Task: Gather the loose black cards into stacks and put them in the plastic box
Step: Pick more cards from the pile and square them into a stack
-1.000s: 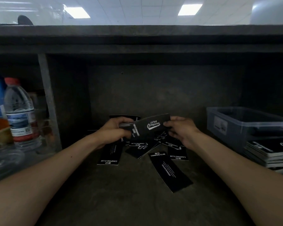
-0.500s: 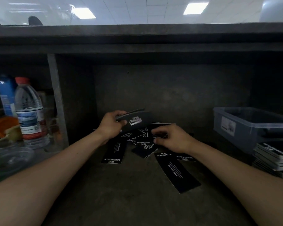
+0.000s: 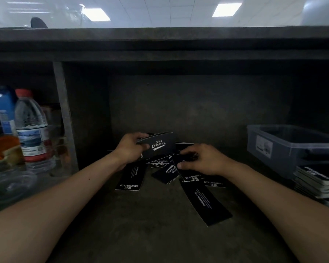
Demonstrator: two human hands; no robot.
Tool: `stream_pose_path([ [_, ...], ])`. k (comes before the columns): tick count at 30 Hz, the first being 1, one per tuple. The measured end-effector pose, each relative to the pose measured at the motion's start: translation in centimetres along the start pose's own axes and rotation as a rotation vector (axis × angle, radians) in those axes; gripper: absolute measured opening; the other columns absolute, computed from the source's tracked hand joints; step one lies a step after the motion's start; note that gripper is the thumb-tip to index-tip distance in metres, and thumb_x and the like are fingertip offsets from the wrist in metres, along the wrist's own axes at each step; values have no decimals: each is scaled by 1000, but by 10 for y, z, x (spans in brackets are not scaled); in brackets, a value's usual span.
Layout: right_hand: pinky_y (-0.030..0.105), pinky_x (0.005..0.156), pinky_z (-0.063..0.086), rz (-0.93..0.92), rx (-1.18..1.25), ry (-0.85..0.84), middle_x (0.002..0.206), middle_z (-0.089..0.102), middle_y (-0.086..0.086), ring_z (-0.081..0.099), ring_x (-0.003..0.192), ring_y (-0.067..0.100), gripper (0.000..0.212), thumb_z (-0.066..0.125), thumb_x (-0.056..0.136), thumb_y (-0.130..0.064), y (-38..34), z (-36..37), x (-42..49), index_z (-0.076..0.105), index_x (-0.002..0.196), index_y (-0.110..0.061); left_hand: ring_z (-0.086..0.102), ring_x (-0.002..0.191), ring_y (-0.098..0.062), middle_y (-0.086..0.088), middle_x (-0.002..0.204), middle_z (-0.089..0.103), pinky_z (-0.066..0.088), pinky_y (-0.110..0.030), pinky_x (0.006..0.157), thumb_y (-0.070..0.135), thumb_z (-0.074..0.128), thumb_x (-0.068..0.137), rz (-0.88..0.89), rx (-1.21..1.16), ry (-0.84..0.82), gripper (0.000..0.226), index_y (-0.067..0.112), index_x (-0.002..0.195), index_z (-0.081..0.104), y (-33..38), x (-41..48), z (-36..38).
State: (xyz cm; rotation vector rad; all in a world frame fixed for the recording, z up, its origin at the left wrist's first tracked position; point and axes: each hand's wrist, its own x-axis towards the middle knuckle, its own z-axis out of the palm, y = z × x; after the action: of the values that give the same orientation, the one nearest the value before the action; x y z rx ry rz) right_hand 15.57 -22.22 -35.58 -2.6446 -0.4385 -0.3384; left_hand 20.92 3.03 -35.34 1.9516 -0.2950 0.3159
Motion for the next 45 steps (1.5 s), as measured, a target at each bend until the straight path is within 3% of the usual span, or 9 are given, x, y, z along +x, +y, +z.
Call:
stream_pose_path([
  [3,20,107,32,24,14,-127,149,48,-4,44,135,11,68,70,84,-54,3,7,2,53,142,-25,69,96,-20,-6,107,71,57,-31,84,2,66,91,-38,20,-56,32,18,119,65,0,-1,0],
  [7,27,115,30,106,31,-136,157,36,-3,37,142,15,89,72,75,-65,9,7,4,38,150,-31,69,81,-10,1,95,72,54,-18,64,-3,63,88,-72,18,-97,36,24,112,67,4,-2,-3],
  [13,35,110,41,170,75,-97,139,55,-2,52,127,15,104,79,55,-71,10,3,7,45,145,-31,68,80,-9,0,94,73,55,-15,64,-9,57,85,-43,-43,-105,42,20,113,69,10,-8,2],
  [19,26,79,52,389,544,204,112,72,6,64,89,13,20,76,83,-10,14,-17,12,74,101,-17,70,74,-8,1,91,75,55,-16,58,-9,58,85,-51,-56,-133,42,23,109,70,10,-8,0],
  [28,35,73,52,474,1399,413,96,66,4,65,89,20,21,51,99,1,-5,-15,16,62,99,-17,73,79,-5,5,90,78,54,-17,69,7,58,87,-81,-90,-131,28,27,96,76,12,-8,3],
  [34,25,68,45,427,823,407,88,66,1,62,83,15,14,67,92,-11,-5,12,15,63,105,-15,72,92,-6,10,98,76,51,-23,80,53,75,77,-2,-28,-219,34,33,104,74,17,-19,4],
  [37,27,77,50,350,567,336,84,67,0,66,88,20,24,80,81,-16,-9,18,11,60,94,-17,67,101,-5,9,108,70,54,-23,91,17,83,78,96,83,-225,47,27,120,64,15,-22,11],
  [41,34,110,40,228,344,305,140,53,4,51,129,22,89,85,75,-22,-18,14,7,36,149,-19,65,105,-10,-2,116,68,53,-21,93,-9,70,84,174,55,-241,51,15,128,60,17,-22,16],
  [45,18,111,21,87,138,142,156,35,9,36,142,22,59,58,97,-18,-26,17,6,37,152,-16,66,103,-11,-4,118,67,55,-19,87,-9,68,82,125,107,-298,57,16,132,56,17,-22,20],
])
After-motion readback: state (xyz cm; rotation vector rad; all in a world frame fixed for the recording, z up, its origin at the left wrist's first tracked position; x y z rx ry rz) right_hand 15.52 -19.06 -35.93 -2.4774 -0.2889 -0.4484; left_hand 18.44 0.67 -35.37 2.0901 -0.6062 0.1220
